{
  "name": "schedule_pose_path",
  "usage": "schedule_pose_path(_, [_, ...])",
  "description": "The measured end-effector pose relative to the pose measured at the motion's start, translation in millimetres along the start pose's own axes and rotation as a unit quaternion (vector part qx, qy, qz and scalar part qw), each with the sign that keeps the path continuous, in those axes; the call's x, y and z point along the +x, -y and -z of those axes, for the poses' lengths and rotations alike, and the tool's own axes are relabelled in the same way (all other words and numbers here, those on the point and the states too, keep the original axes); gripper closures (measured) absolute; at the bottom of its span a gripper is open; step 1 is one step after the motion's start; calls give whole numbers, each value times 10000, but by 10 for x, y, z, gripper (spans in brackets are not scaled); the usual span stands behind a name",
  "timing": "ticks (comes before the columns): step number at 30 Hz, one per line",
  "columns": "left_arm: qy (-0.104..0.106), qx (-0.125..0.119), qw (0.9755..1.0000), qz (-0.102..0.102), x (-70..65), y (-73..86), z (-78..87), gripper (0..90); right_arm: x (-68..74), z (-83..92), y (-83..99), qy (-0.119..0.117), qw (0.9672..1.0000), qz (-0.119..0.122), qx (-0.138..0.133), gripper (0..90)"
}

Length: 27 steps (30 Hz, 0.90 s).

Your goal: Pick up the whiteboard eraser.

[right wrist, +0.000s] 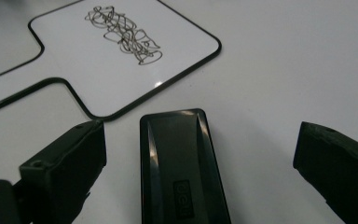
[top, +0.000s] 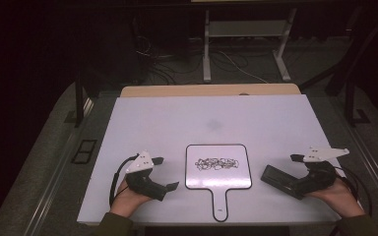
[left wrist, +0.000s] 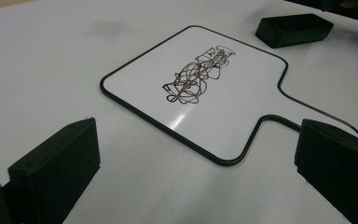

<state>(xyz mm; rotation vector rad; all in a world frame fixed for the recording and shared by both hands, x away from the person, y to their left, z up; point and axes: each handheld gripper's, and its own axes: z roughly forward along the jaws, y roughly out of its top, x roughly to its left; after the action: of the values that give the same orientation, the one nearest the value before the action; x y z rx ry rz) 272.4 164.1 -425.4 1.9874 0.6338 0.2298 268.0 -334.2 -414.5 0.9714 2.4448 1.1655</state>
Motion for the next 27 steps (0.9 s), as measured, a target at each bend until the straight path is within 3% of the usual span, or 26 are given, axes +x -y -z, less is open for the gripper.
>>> schedule_pose_path(16, [23,40,10000,-3,-7,3,-8,0,36,-129,53,-59,9967,306,743,43])
schedule_pose_path(19, [30,52,10000,-8,-7,3,-12,0,50,-162,68,-134,9952,275,930,129])
schedule_pose_path(23, [30,50,10000,-9,-10,3,-11,0,54,-189,69,-96,9932,331,1108,136])
schedule_pose_path(27, [38,57,10000,-7,-11,5,-14,0,59,-186,66,-156,9918,331,1226,207])
